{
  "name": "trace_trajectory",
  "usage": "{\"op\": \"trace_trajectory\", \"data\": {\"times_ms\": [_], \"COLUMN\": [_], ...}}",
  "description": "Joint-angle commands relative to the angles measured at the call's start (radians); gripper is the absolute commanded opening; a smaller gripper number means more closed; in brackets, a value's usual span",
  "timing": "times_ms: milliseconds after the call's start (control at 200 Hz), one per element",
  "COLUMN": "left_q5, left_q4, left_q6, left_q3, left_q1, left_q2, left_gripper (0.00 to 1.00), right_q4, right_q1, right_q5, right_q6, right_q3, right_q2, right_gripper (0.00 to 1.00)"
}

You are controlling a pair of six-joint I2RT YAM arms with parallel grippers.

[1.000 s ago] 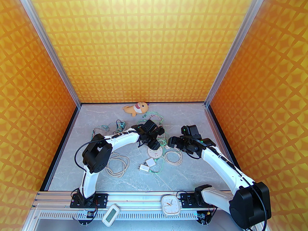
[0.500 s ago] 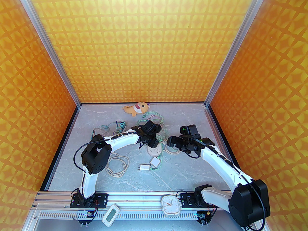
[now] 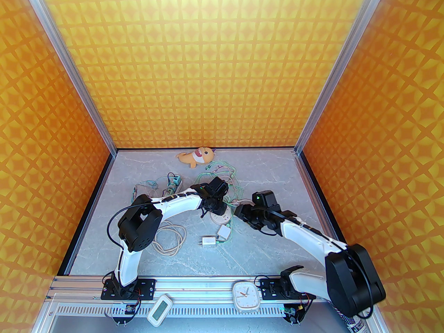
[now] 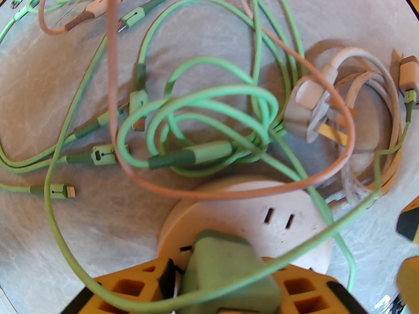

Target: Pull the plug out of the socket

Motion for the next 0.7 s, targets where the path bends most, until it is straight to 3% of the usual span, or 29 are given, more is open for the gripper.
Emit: {"op": "trace_trajectory", "data": {"times_ms": [0, 200, 695], "left_q5": [-0.029, -0.004, 0.014], "left_q4": [-0.040, -0.030, -0.036], "left_q6": [0.009, 0.038, 0.139], "left_q3": [-0.018, -0.024, -0.034], "left_q1": [0.002, 0.002, -0.003], "left_q2": [-0.011, -0.022, -0.015], "left_gripper": [0.48, 0.47, 0.37], "right_q4": [0.155, 0.209, 0.126], "right_q1": [0.037, 0.057, 0.057], "right_q5": [-0.024, -0.008, 0.018], "right_q6": [0.101, 0.113, 0.053], "right_q3": [-0.012, 0.009, 0.090], "right_q2": [0.070, 0.180, 0.332], "right_gripper": [0.60, 0.57, 0.44]}}
